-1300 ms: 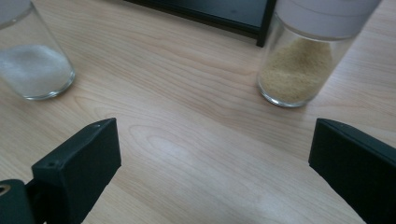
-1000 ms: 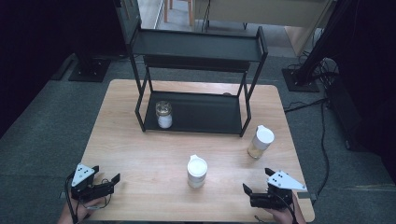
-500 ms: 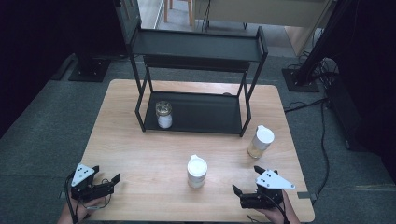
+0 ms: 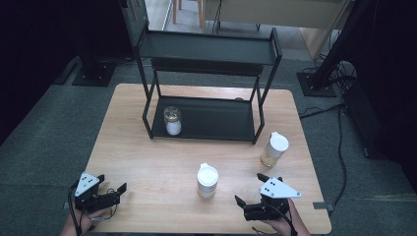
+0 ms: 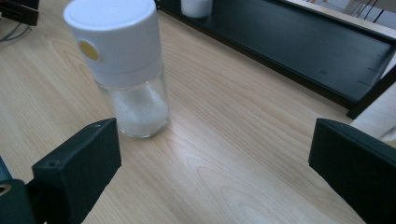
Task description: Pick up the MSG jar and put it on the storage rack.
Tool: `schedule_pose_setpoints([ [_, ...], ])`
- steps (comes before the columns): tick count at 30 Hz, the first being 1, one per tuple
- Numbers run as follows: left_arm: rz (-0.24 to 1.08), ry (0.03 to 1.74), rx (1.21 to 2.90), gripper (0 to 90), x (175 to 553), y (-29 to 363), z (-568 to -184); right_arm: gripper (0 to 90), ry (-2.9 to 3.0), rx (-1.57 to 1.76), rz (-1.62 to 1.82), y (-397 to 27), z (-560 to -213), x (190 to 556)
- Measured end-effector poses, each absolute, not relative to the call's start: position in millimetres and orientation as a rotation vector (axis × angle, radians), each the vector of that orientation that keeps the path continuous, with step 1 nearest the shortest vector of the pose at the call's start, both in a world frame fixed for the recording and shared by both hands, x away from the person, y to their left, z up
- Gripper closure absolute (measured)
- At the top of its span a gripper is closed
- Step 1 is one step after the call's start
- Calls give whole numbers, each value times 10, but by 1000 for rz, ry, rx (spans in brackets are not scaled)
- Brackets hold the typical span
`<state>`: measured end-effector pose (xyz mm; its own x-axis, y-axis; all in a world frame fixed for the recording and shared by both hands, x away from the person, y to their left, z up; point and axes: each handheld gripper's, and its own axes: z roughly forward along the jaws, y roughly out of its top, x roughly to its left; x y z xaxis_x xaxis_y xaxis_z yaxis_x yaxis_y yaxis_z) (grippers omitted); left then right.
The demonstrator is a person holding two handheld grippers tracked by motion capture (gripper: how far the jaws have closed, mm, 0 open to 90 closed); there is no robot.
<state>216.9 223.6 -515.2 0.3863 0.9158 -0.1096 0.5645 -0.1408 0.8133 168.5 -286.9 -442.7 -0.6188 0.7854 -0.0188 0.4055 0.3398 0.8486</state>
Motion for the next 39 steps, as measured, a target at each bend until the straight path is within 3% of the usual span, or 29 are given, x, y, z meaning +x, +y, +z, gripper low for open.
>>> schedule_pose_setpoints([
  [39,536,1288,1819,88,2166,2240,-5151,22,2210,1035,1312,-2342,-4347,1799],
])
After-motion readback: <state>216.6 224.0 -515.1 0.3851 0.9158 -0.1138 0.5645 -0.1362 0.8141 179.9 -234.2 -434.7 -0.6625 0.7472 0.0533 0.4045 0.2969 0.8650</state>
